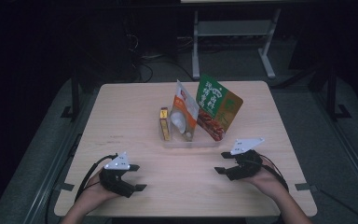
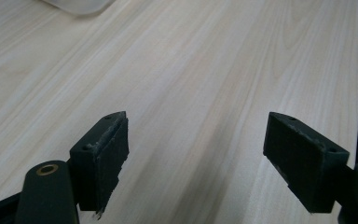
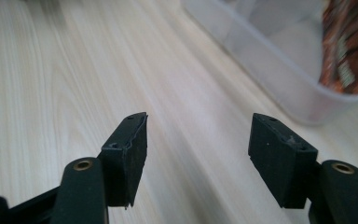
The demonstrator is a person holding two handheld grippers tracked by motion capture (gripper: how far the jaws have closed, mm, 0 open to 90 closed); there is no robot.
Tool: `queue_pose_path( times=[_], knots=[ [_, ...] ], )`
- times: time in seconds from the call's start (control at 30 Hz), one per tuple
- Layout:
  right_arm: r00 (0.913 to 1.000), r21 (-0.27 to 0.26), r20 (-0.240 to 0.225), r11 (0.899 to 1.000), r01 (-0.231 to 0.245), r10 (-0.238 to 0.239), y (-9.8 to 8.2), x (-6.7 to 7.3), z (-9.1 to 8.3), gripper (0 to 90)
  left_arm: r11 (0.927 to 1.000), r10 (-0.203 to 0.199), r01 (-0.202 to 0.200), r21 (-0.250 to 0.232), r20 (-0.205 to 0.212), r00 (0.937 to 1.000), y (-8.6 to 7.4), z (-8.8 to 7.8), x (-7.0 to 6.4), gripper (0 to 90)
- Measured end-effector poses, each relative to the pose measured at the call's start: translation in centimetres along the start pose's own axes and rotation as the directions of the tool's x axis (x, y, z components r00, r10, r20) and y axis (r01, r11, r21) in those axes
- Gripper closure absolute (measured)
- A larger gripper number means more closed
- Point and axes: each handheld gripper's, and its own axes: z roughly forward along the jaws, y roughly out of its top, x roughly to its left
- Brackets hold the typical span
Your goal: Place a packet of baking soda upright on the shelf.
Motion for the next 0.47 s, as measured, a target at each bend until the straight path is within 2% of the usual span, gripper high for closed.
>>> queue_pose_path(
  times=[0.1, 0.17, 0.23, 0.33, 0.47],
  knots=[
    [0.9998, 0.048, 0.004, 0.999, 0.018, -0.018, -0.21, 0.02, 0.52, 35.7, 0.9996, 0.022, -0.023, 0.019, 0.011, 0.9997, -0.06, 0.31, 0.00, 21.7],
    [0.9996, 0.066, 0.004, 0.997, 0.028, -0.028, -0.24, 0.10, 0.71, 35.6, 0.9982, 0.046, -0.047, 0.038, 0.009, 0.9989, -0.05, 0.50, -0.07, 21.7],
    [0.9992, 0.080, -0.003, 0.996, 0.040, -0.040, -0.36, 0.09, 0.94, 35.2, 0.9977, 0.051, -0.051, 0.045, 0.010, 0.9987, 0.02, 0.64, -0.20, 21.7],
    [0.9994, 0.073, -0.023, 0.997, 0.028, -0.026, -0.43, 0.05, 0.97, 34.8, 0.9974, 0.055, -0.056, 0.046, 0.010, 0.9984, 0.07, 0.66, -0.25, 21.7],
    [0.9993, 0.067, -0.011, 0.997, 0.036, -0.036, -0.41, 0.04, 0.89, 34.2, 0.9974, 0.056, -0.056, 0.044, 0.009, 0.9984, 0.06, 0.71, -0.17, 21.6]
  ],
)
